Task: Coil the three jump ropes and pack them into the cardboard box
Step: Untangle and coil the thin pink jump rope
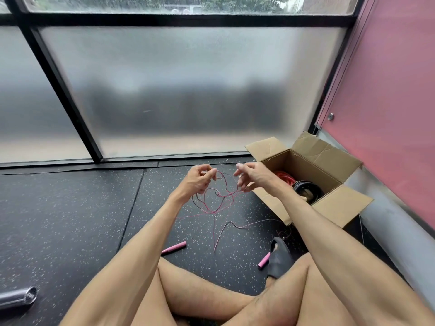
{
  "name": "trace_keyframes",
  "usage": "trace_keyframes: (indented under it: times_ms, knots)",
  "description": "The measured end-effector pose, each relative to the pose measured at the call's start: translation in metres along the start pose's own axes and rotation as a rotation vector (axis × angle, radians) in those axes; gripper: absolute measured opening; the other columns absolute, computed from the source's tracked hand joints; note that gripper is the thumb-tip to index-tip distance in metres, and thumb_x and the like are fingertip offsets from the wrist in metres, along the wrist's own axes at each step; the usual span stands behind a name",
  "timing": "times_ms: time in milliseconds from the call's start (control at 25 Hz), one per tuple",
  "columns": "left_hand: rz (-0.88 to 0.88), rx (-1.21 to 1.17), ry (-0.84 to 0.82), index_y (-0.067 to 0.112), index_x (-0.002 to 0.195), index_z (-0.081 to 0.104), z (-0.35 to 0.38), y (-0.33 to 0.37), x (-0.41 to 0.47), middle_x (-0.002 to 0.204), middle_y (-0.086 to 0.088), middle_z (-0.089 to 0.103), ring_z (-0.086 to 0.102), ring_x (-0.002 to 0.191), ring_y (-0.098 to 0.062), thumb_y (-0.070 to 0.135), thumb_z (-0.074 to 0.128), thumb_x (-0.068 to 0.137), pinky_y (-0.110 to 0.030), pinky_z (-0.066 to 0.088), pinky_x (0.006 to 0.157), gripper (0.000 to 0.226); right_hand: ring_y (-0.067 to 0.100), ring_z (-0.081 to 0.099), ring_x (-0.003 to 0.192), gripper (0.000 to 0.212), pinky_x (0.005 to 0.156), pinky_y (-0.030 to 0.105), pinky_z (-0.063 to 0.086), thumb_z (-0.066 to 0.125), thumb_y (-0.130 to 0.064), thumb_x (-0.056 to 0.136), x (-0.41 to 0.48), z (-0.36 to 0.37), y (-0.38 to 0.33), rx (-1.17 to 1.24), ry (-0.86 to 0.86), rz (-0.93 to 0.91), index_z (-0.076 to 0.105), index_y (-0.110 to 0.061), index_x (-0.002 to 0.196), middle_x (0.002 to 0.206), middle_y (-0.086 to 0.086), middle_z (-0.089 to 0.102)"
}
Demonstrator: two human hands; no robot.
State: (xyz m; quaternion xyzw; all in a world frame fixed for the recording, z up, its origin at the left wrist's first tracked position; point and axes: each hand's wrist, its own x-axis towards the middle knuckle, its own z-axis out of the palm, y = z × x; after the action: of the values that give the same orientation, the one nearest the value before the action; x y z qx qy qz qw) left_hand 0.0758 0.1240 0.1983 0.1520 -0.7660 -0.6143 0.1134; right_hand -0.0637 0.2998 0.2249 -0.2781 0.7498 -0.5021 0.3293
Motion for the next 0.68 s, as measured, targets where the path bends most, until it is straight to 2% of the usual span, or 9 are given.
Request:
trace_keyframes:
  times_ms: [120,200,280,360,400,480,560,680]
  knots:
    - [0.009,0.029,0.082,0.007,0.08,0.06,-0.008,0.008,0.004,0.057,0.0,0.039,0.034,0.045,-0.009,0.024,0.055,0.103,-0.02,0.033,0.042,0.029,0.012,0.058,0.059,0.04,0.044,0.019,0.042,0.055,-0.048,0.098,0.004,0.01,0.0,-0.333,-0.076,0.007,0.068,-0.01,0.094,0.073,0.001,0.067]
    - [-0.002,-0.019,0.128,0.004,0.082,0.062,-0.016,0.008,0.006,0.057,0.001,0.041,0.037,0.047,-0.01,0.023,0.056,0.102,-0.022,0.037,0.045,0.028,0.011,0.051,0.053,0.04,0.045,0.021,0.036,0.057,-0.046,0.097,0.005,0.01,0.0,-0.387,-0.136,0.026,0.068,-0.009,0.09,0.065,0.0,0.063]
    - [-0.006,-0.11,0.163,0.002,0.086,0.067,-0.024,0.002,0.007,0.061,-0.001,0.047,0.045,0.052,-0.014,0.023,0.056,0.102,-0.025,0.048,0.053,0.029,0.01,0.039,0.049,0.032,0.046,0.022,0.029,0.061,-0.036,0.097,0.006,0.005,0.0,-0.247,-0.151,-0.013,0.064,-0.009,0.081,0.057,-0.002,0.051]
    - [-0.061,-0.213,0.171,0.002,0.097,0.071,-0.027,-0.008,0.007,0.073,-0.01,0.064,0.063,0.066,-0.021,0.032,0.051,0.103,-0.032,0.058,0.071,0.037,0.007,0.031,0.046,0.028,0.045,0.02,0.024,0.061,-0.028,0.099,0.008,0.0,-0.003,-0.013,-0.132,-0.084,0.062,-0.009,0.078,0.053,-0.007,0.041]
    - [-0.107,-0.243,0.157,0.003,0.104,0.07,-0.026,-0.015,0.006,0.085,-0.015,0.071,0.07,0.078,-0.025,0.039,0.045,0.104,-0.036,0.058,0.08,0.044,0.005,0.029,0.045,0.027,0.043,0.018,0.023,0.059,-0.025,0.099,0.009,-0.003,-0.006,0.091,-0.12,-0.117,0.061,-0.008,0.079,0.051,-0.009,0.038]
    - [-0.189,-0.232,0.105,0.005,0.114,0.068,-0.018,-0.033,0.003,0.103,-0.016,0.075,0.072,0.098,-0.029,0.051,0.032,0.104,-0.042,0.053,0.092,0.059,0.004,0.026,0.043,0.027,0.042,0.017,0.02,0.055,-0.022,0.101,0.012,-0.007,-0.01,0.233,-0.089,-0.155,0.058,-0.007,0.079,0.05,-0.01,0.034]
    - [-0.228,-0.207,0.059,0.005,0.118,0.066,-0.006,-0.049,-0.002,0.108,-0.013,0.075,0.072,0.103,-0.027,0.058,0.023,0.103,-0.042,0.048,0.097,0.07,0.003,0.024,0.042,0.027,0.041,0.017,0.018,0.053,-0.02,0.102,0.014,-0.009,-0.014,0.305,-0.048,-0.173,0.055,-0.007,0.079,0.049,-0.01,0.032]
    - [-0.25,-0.183,-0.022,0.004,0.117,0.067,0.011,-0.06,-0.01,0.101,-0.016,0.076,0.073,0.099,-0.026,0.061,0.016,0.102,-0.036,0.046,0.095,0.078,0.002,0.025,0.041,0.027,0.039,0.016,0.019,0.053,-0.021,0.102,0.016,-0.011,-0.013,0.355,0.05,-0.188,0.054,-0.008,0.078,0.048,-0.011,0.033]
